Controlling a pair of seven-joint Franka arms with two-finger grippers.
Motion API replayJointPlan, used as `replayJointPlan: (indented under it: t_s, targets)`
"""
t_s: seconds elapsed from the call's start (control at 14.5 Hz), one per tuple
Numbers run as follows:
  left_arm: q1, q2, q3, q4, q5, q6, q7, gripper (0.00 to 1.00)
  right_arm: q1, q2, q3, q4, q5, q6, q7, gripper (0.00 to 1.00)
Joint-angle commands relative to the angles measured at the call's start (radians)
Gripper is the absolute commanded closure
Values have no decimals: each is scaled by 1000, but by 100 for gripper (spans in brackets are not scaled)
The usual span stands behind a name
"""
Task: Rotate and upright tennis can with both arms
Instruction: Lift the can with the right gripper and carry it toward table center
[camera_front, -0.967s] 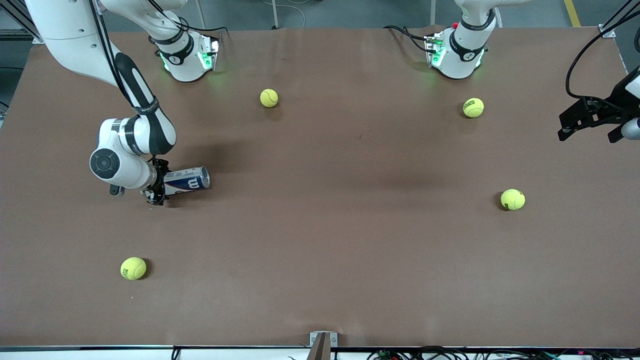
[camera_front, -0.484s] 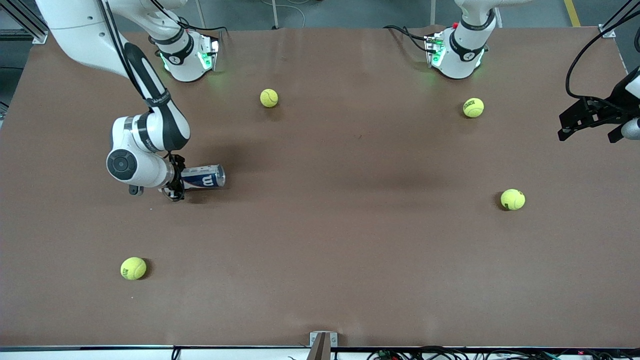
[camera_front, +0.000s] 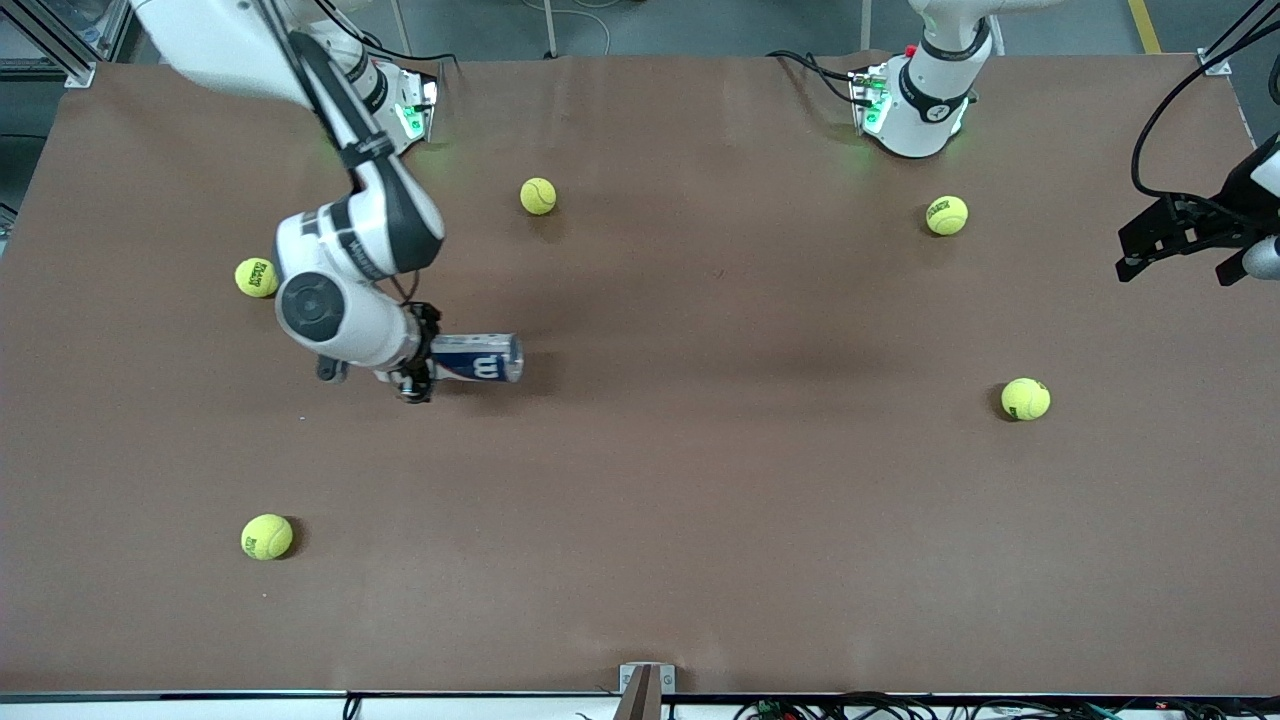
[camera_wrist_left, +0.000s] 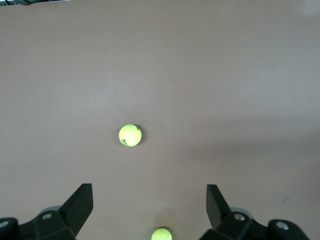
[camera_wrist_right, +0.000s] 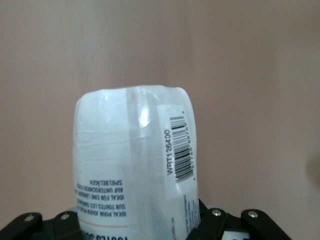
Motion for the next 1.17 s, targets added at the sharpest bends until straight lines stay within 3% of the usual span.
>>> replayJointPlan:
  t_s: [0.0,0.35,0.55,0.83,1.11]
  targets:
    - [5,12,-5,23,24,-1,-11,0,97,84,-8,132,46,-12,126,41]
    - [3,12,-5,25,24,-1,-12,0,250,296,-12,411,33,-18,319,40]
    - [6,12,-5,26,24,-1,-11,0,310,367,-18,500,28,-11,336,40]
    - [23,9,-8,28,14,5,-8,0,399,521,-27,675,-78,-6,374,40]
    - [20,3,-7,25,26,1,1,0,477,647,-62,833,-96,-1,410,40]
